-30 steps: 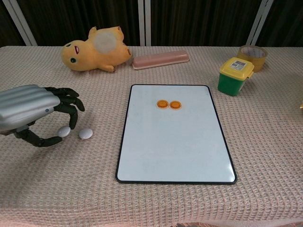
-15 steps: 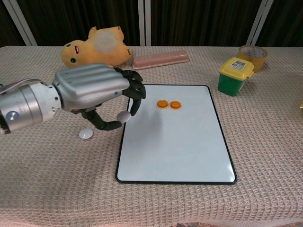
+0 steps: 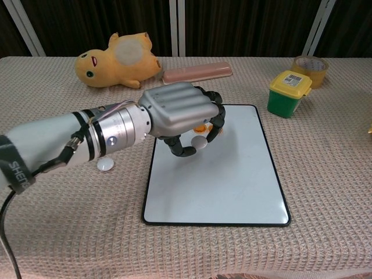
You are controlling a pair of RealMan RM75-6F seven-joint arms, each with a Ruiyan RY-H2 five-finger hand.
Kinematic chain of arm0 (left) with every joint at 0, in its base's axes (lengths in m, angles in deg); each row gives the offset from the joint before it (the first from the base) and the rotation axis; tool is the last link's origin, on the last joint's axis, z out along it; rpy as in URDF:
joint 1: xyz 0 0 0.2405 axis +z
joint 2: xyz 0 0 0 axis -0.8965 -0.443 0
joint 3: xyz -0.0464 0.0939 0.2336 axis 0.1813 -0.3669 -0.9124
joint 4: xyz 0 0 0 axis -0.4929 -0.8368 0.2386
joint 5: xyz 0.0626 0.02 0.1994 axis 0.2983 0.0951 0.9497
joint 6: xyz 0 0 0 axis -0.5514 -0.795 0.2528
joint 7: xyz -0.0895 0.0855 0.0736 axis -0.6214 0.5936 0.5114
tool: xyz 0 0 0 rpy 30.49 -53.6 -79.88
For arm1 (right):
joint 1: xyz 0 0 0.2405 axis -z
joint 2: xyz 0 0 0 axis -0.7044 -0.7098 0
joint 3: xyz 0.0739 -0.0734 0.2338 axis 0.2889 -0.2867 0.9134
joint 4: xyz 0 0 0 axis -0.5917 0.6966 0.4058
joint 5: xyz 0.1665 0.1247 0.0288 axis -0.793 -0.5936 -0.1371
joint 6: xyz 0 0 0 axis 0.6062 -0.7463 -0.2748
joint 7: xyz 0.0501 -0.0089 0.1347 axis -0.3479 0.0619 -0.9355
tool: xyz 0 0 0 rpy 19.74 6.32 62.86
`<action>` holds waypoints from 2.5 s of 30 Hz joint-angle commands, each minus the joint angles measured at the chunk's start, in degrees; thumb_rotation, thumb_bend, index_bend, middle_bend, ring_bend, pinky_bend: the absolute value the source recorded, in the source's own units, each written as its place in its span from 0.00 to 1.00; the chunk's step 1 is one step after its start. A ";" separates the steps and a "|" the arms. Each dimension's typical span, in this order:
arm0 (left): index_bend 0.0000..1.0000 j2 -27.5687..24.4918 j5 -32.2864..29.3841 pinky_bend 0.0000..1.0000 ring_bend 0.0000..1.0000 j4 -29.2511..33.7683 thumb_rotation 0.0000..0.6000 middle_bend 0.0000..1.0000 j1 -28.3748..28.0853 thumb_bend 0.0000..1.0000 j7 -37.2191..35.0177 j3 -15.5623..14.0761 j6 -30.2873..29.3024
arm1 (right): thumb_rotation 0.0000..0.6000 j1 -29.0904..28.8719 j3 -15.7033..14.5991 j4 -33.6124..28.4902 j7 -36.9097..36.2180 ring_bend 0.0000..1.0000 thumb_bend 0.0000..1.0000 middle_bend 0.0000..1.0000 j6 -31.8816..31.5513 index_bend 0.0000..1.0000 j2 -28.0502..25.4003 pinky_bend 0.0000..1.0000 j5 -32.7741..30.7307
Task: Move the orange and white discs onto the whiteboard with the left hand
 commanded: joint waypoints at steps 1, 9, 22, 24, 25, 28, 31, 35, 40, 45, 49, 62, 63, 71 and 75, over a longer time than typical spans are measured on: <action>0.54 2.37 -2.18 0.18 0.09 -3.42 1.00 0.23 -2.66 0.31 0.06 1.03 2.04 | 1.00 0.04 0.16 0.25 -0.20 0.00 0.31 0.00 -0.06 0.00 -0.05 0.00 -0.18; 0.54 3.93 -4.62 0.18 0.09 -6.65 1.00 0.23 -5.83 0.31 -0.99 1.58 3.57 | 1.00 -0.40 0.37 1.18 -1.46 0.00 0.32 0.00 1.25 0.00 -0.01 0.00 -0.88; 0.55 5.01 -5.46 0.18 0.09 -9.66 1.00 0.23 -7.92 0.31 -2.40 0.29 2.78 | 1.00 -0.42 0.63 1.51 -1.99 0.00 0.31 0.00 1.25 0.00 -0.01 0.00 -1.04; 0.55 4.94 -5.85 0.18 0.09 -9.77 1.00 0.23 -8.03 0.31 -2.53 0.05 2.81 | 1.00 -0.38 0.56 1.53 -2.06 0.00 0.31 0.00 1.16 0.00 0.04 0.00 -0.87; 0.54 4.92 -6.05 0.18 0.09 -9.84 1.00 0.22 -8.09 0.31 -2.48 -0.07 2.84 | 1.00 -0.34 0.54 1.57 -2.05 0.00 0.32 0.00 1.11 0.00 0.06 0.00 -0.83; 0.50 4.76 -6.54 0.18 0.09 -9.68 1.00 0.22 -8.29 0.31 -2.38 -0.39 2.85 | 1.00 -0.26 0.52 1.60 -2.05 0.00 0.31 0.00 0.96 0.00 0.03 0.00 -0.77; 0.43 4.51 -6.62 0.18 0.09 -9.16 1.00 0.21 -8.45 0.31 -2.49 -0.66 2.53 | 1.00 -0.22 0.59 1.50 -2.07 0.00 0.31 0.00 0.84 0.00 -0.06 0.00 -0.78; 0.35 4.12 -6.78 0.18 0.09 -8.52 1.00 0.21 -8.65 0.30 -2.88 -1.07 2.53 | 1.00 -0.20 0.68 1.29 -1.99 0.00 0.32 0.00 0.65 0.00 -0.19 0.00 -0.67; 0.26 3.36 -7.27 0.18 0.09 -7.32 1.00 0.20 -8.66 0.27 -3.25 -1.48 2.27 | 1.00 -0.24 0.63 1.03 -1.88 0.00 0.31 0.00 0.72 0.00 -0.28 0.00 -0.54; 0.27 0.69 -7.34 0.18 0.09 -3.21 1.00 0.19 -7.63 0.27 -2.02 -2.05 -0.24 | 1.00 -0.10 0.65 0.75 -1.81 0.00 0.32 0.00 0.32 0.00 -0.49 0.00 -0.32; 0.29 -4.02 -8.05 0.18 0.09 4.51 1.00 0.19 -4.79 0.25 -1.66 -2.71 -4.09 | 1.00 -0.18 0.62 0.61 -1.69 0.00 0.31 0.00 0.28 0.00 -0.48 0.00 -0.01; 0.33 -21.30 -3.66 0.18 0.09 20.22 0.99 0.19 9.35 0.24 -10.89 -15.03 -13.49 | 1.00 -0.93 -0.02 0.63 -0.66 0.00 0.31 0.00 1.33 0.00 0.50 0.00 1.10; 0.33 -22.05 -2.55 0.18 0.09 19.91 0.98 0.19 10.46 0.24 -11.39 -15.89 -14.66 | 1.00 -1.05 -0.05 0.62 -0.58 0.00 0.31 0.00 1.51 0.00 0.66 0.00 1.14; 0.34 -21.35 3.56 0.17 0.09 14.99 0.98 0.20 15.61 0.25 -14.38 -18.83 -19.56 | 1.00 -0.92 -0.26 0.23 0.24 0.00 0.32 0.00 1.27 0.00 0.80 0.00 1.20; 0.35 -19.62 5.33 0.17 0.09 12.07 0.98 0.20 16.47 0.25 -16.17 -18.74 -19.62 | 1.00 -0.67 -0.36 0.01 0.34 0.00 0.31 0.00 0.90 0.00 0.59 0.00 1.25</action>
